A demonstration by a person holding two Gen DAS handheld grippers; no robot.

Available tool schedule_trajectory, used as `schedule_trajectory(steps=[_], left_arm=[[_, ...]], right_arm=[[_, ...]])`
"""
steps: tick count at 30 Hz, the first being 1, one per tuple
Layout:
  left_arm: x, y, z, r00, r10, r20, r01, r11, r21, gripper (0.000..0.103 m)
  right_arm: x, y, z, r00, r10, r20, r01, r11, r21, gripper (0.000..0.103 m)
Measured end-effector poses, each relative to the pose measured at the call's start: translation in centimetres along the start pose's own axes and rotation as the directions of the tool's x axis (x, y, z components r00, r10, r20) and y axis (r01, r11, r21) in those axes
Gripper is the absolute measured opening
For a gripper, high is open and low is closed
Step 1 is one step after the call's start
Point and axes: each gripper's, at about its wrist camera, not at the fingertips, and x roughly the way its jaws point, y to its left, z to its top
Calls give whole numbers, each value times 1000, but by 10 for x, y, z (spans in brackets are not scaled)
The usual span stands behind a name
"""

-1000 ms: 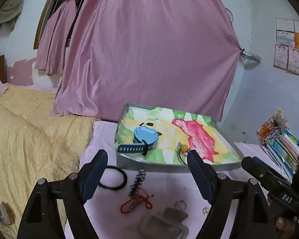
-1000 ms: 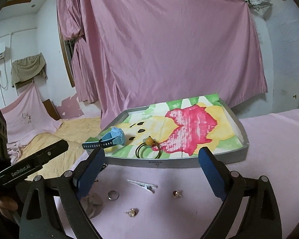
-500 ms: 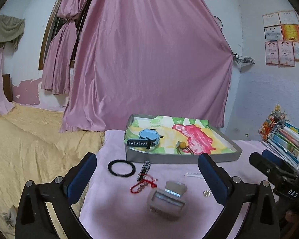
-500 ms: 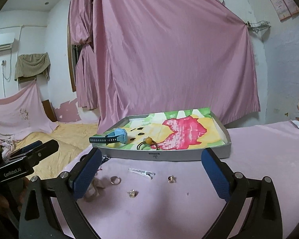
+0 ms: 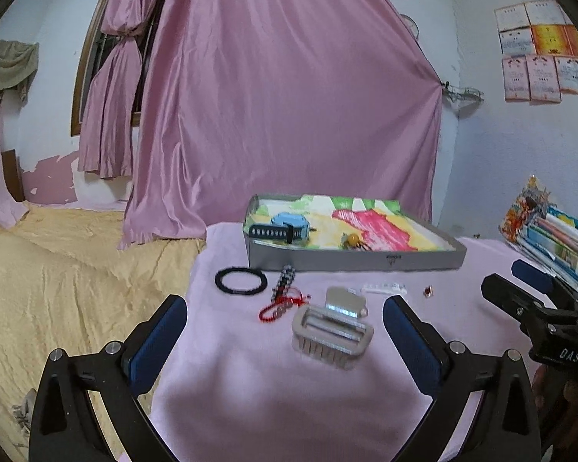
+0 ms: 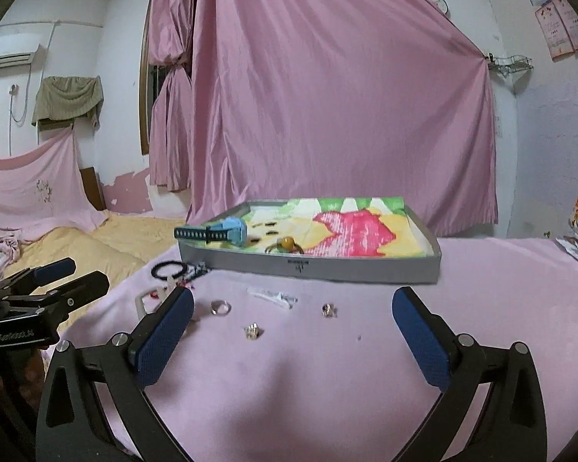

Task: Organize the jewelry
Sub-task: 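Open both tools and withdraw them from the tray, then grasp the grey claw clip with the left tool while the right tool grasps a gold earring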

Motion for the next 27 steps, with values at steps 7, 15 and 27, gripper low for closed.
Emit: schedule_trajectory(steps=[7,15,27], left_arm=[[3,-2,-13,999,-7,-37,7,1000,11,102],[12,-3,-19,996,-22,-87,24,1000,20,102],[40,-2,-17,966,-76,-248,83,996,18,102]], right_arm=[[5,-3,-13,999,-9,-54,9,1000,7,101],[19,0,-16,991,-9,-132,7,1000,-13,101],[47,-3,-14,959,33,-280,-29,999,16,100]])
